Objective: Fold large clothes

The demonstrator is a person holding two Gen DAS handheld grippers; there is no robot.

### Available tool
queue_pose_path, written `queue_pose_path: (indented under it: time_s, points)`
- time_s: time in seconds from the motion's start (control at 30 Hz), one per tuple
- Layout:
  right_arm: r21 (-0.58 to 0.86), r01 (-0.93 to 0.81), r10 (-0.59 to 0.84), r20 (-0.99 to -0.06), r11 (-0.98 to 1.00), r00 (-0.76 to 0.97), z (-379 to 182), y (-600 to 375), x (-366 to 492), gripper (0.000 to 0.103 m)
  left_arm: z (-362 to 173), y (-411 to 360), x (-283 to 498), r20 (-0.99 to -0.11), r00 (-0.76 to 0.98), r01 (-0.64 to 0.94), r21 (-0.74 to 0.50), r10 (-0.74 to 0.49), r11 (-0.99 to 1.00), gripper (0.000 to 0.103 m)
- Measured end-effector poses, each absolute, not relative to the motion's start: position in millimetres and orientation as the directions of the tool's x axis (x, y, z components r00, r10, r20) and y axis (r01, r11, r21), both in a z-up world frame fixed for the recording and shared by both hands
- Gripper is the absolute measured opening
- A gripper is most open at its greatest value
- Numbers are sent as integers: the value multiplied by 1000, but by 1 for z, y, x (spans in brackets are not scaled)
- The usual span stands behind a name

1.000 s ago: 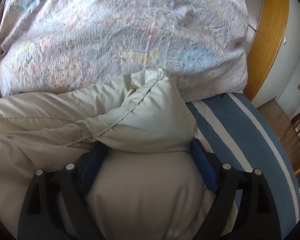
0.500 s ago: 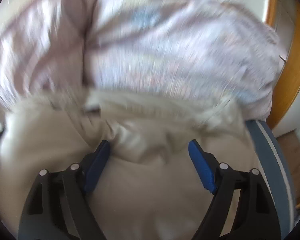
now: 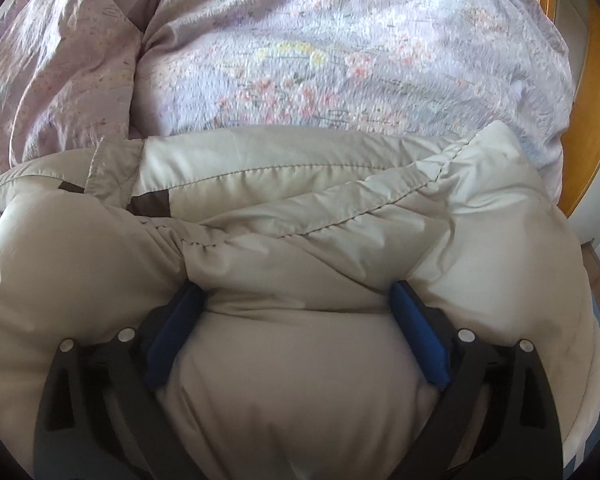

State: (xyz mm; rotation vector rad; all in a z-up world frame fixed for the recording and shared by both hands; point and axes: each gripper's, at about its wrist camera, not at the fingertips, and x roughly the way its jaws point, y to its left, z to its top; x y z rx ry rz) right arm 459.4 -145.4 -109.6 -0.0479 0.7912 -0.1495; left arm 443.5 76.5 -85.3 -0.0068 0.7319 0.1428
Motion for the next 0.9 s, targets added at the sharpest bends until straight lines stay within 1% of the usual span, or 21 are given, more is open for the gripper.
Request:
queue_pose_path:
  time_s: [0.07,0.1,0.13,0.2,0.23,0.27,0.3,0.33,0.37,0.4,0.43,0.47,0.53,0.57,0.6,0.67,0.73,0.8,0.83,0.9]
  points:
    - [-113,110,-158,-718,987,678,-105,-146,458,93,-83,72,443,-669,726,-140,76,155,987,102]
    - [-101,112,-150,-721,989,676,-100,-148,454,87,-78,73,436,-675,721,-151,68,157,986,102]
    - [-50,105,-109,-719,993,686,-91,-150,443,85,-74,75,428,-676,725,-150,31,132,988,102]
    - [45,62,-14,-692,997,722,-74,-146,424,84,-65,72,413,-673,736,-131,-33,75,991,102]
    - [56,40,9,-680,998,733,-69,-140,418,84,-62,69,409,-667,742,-124,-41,65,991,102]
    - [48,16,21,-676,999,736,-65,-130,415,84,-60,63,405,-658,750,-113,-29,66,993,102]
    - [33,3,20,-682,999,731,-65,-120,414,84,-62,55,405,-656,749,-112,11,92,994,102]
    - [-20,-6,-10,-701,1000,713,-70,-105,416,84,-65,49,406,-657,744,-119,52,123,992,102]
    - [-71,-6,-47,-713,997,700,-76,-97,419,85,-68,46,407,-652,744,-127,80,148,989,102]
    - [-130,-2,-92,-711,991,697,-85,-90,424,89,-72,45,410,-647,745,-139,89,163,986,102]
    - [-142,1,-102,-703,990,704,-90,-89,426,91,-74,46,413,-650,742,-148,80,164,986,102]
    - [-114,12,-89,-708,993,701,-96,-95,432,94,-76,49,416,-655,738,-158,62,160,986,102]
    - [-62,4,-48,-732,998,679,-97,-101,438,95,-77,50,418,-667,729,-162,53,155,985,102]
    - [-46,-12,-26,-733,999,680,-93,-105,437,92,-75,51,416,-676,722,-156,48,148,987,102]
    - [-4,-18,10,-725,1000,689,-84,-116,430,82,-71,54,412,-682,721,-144,23,121,989,102]
    - [61,24,24,-685,998,728,-66,-145,414,82,-60,71,405,-677,732,-137,-42,73,990,102]
    - [57,133,-66,-644,989,762,-50,-180,401,82,-49,94,398,-662,748,-144,-86,51,986,102]
    - [50,224,-141,-642,973,753,-45,-216,399,82,-46,115,400,-646,757,-173,-60,94,983,102]
    - [52,255,-159,-659,966,736,-49,-235,405,82,-44,121,402,-637,757,-204,-21,144,979,102]
    - [50,301,-182,-700,952,691,-64,-257,416,82,-49,135,409,-647,734,-258,18,208,966,102]
